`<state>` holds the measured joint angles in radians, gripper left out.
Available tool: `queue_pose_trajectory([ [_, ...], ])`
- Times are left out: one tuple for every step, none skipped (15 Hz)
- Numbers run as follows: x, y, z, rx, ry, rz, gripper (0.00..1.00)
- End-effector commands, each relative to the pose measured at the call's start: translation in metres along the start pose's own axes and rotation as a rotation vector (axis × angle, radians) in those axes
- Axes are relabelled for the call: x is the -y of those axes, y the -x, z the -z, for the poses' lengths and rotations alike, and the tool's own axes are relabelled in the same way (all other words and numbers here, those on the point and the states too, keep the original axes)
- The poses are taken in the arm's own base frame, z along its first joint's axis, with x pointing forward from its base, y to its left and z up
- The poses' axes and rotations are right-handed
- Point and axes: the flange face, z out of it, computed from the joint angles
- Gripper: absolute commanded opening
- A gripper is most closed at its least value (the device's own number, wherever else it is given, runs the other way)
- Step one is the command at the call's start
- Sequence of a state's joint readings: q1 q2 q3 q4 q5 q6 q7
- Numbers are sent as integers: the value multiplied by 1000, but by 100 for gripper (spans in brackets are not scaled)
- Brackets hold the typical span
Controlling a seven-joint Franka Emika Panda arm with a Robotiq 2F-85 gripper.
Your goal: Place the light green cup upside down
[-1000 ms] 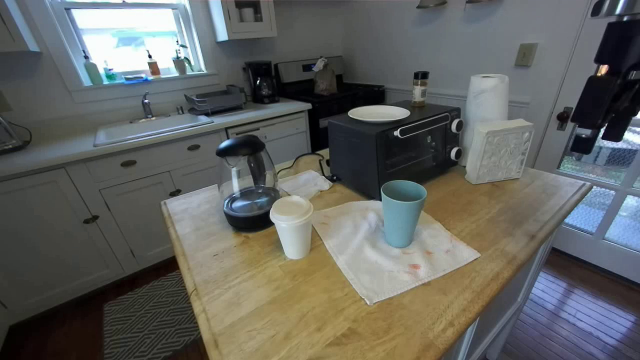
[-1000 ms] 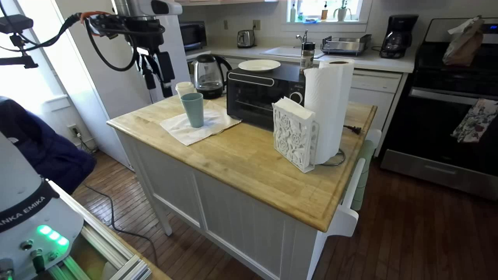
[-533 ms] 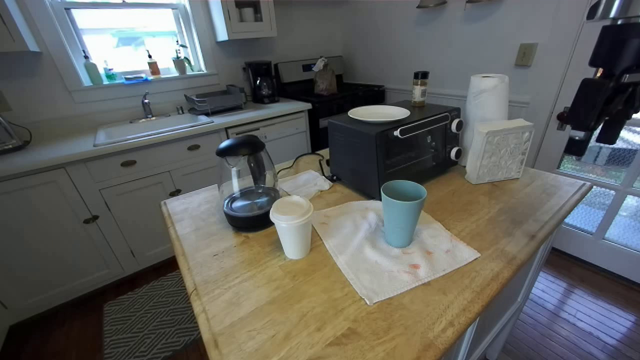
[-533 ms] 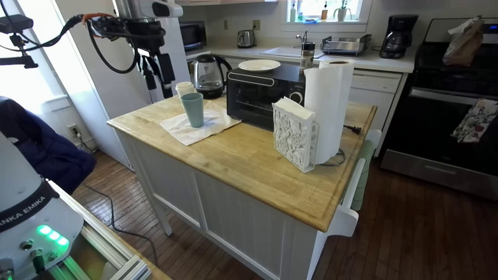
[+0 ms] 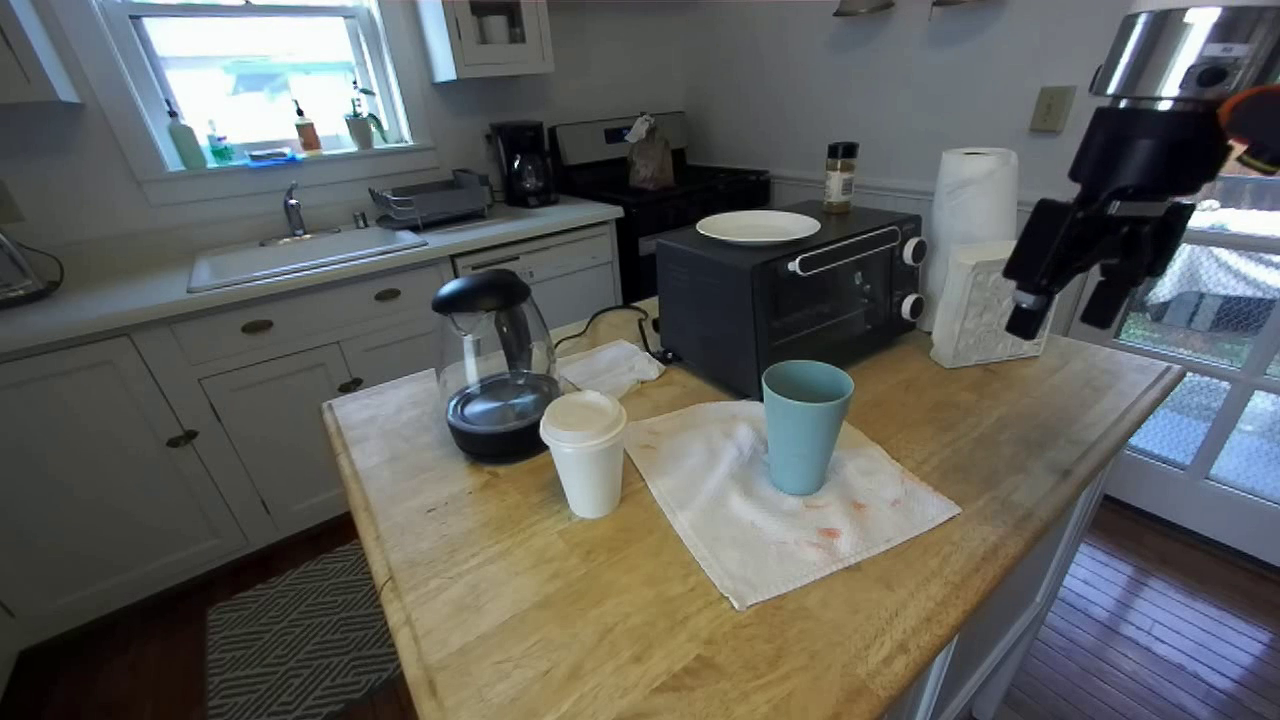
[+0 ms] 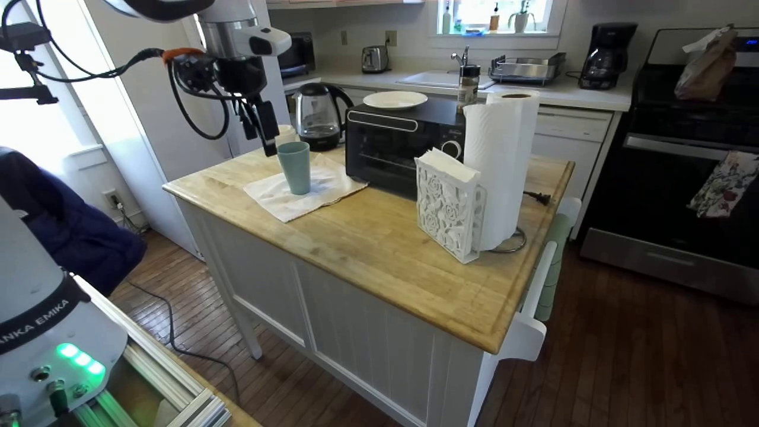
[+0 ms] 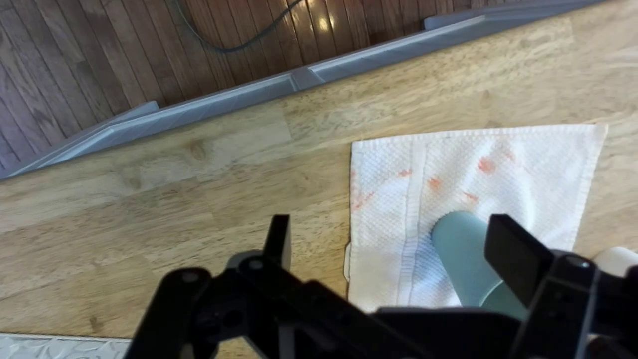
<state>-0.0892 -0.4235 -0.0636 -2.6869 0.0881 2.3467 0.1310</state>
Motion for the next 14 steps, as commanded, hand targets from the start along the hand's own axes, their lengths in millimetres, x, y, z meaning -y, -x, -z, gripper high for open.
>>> queue_pose_trajectory([
  [24, -27, -18, -72, -23, -38, 100],
  [29, -32, -24, -94, -30, -37, 100],
  [33, -37, -29, -110, -35, -36, 100],
  [36, -42, -35, -121, -34, -38, 100],
  [39, -47, -41, -131, -34, -35, 100],
  [41, -51, -48, -139, -34, -36, 100],
  [43, -56, -55, -140, -39, -36, 100],
  [45, -61, -62, -140, -44, -42, 100],
  [48, -65, -68, -141, -53, -46, 100],
  [51, -68, -73, -143, -60, -55, 100],
  [53, -72, -77, -143, -70, -61, 100],
  [55, -75, -81, -139, -78, -66, 100],
  [56, -79, -85, -134, -83, -73, 100],
  [56, -81, -91, -131, -81, -76, 100],
])
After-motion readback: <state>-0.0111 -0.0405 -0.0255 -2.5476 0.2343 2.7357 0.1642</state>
